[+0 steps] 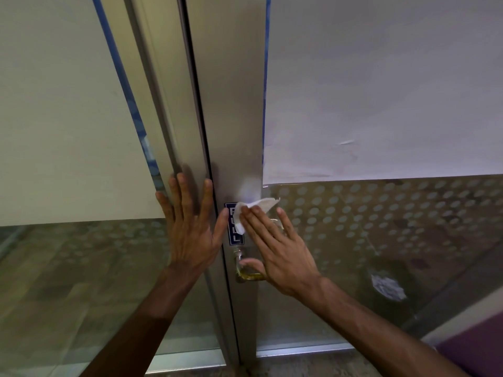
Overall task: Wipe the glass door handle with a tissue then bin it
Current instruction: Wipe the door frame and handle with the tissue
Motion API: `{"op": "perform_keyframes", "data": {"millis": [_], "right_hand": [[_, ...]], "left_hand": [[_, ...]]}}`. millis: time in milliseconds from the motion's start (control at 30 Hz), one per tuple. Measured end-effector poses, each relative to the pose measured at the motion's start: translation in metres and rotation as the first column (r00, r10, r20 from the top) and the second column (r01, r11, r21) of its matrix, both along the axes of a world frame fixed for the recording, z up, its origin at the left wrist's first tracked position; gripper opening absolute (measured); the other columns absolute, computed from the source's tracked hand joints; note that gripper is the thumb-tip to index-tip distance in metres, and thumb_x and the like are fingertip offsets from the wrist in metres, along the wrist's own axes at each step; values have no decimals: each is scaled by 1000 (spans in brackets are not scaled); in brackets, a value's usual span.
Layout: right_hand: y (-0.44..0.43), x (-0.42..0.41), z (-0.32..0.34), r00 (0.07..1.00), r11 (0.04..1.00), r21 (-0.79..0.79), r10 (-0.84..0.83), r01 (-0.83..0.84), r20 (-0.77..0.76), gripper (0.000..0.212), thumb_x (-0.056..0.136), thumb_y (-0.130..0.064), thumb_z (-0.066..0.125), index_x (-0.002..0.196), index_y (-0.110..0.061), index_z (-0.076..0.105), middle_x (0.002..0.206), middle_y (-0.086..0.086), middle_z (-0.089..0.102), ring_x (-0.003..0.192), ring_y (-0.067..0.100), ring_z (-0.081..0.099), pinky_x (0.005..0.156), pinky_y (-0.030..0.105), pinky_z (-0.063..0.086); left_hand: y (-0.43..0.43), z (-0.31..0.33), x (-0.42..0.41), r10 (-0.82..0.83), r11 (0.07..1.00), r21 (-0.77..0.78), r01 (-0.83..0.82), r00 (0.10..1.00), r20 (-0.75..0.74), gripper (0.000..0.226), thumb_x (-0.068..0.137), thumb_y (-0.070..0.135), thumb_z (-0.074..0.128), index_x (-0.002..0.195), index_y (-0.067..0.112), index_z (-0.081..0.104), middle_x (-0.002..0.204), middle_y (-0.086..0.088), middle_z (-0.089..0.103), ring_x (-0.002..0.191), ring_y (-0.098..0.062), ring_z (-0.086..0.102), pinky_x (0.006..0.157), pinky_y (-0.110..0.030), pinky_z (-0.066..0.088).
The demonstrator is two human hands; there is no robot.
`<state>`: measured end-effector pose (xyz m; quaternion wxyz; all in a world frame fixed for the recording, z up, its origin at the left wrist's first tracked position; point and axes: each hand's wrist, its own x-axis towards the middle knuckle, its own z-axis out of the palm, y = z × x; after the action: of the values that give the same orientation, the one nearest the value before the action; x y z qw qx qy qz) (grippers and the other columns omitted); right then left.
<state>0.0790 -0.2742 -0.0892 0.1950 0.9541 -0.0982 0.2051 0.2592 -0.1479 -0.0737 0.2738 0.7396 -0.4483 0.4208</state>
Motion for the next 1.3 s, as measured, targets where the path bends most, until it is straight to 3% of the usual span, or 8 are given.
{"op": "perform_keyframes", "data": {"millis": [133,267,433,600,833,967,1133,1300], "right_hand": [[3,-14,-21,990,999,47,15,-9,-142,88,102,-72,19,163,-9,17,172,7,11,160,20,1,129,47,-4],[0,-18,-15,986,1000,24,15,-11,-167,87,102,-72,17,163,-10,18,171,6,13,159,20,3,129,47,-4],[-7,-5,19,999,999,-40,-9,8,-34,88,102,-72,17,164,-11,7,173,7,3,160,20,-2,129,48,-4],[0,6,28,996,1000,-26,-5,8,94,88,102,-71,22,164,-10,7,173,7,1,160,20,0,129,49,-2],[4,-13,-20,987,1000,28,15,-11,-159,85,103,-71,21,162,-10,18,170,8,14,159,22,3,128,49,-8],[-5,-18,-12,983,999,2,37,-38,-178,85,102,-72,22,160,-11,22,167,6,18,157,20,7,129,48,-8],[-13,-6,29,999,995,-98,20,-23,-26,86,102,-72,19,164,-13,10,173,7,6,160,22,1,127,50,-12],[-12,4,39,997,997,-75,36,-31,74,86,103,-71,19,164,-12,6,173,5,0,160,19,0,128,54,-3]], "left_hand": [[0,-2,3,-9,1000,-3,9,1000,0,80,108,53,40,165,28,-10,170,-5,-32,159,-28,-23,128,-55,-11],[0,-2,3,-9,1000,0,9,1000,-1,79,108,53,38,164,29,-11,169,-4,-32,159,-29,-24,128,-55,-11],[0,-1,2,-6,1000,-6,6,1000,1,80,108,53,40,164,28,-12,169,-5,-33,159,-29,-24,129,-55,-10],[0,-1,1,-7,1000,-20,7,1000,-8,82,108,52,42,164,28,-13,168,-4,-35,159,-28,-24,129,-56,-9],[-1,-3,3,-4,1000,-26,4,1000,5,82,108,52,43,164,28,-12,169,-5,-33,159,-28,-23,129,-55,-9],[-2,-2,4,-11,999,-34,11,1000,12,84,107,52,44,164,28,-14,169,-5,-32,159,-28,-22,129,-54,-10],[-2,-1,2,-11,1000,-28,11,1000,0,86,107,52,44,163,29,-17,168,-4,-35,159,-28,-24,129,-55,-10],[-1,0,2,-11,1000,-18,11,1000,-13,84,107,53,40,162,30,-20,167,-1,-37,158,-24,-27,129,-51,-13]]}}
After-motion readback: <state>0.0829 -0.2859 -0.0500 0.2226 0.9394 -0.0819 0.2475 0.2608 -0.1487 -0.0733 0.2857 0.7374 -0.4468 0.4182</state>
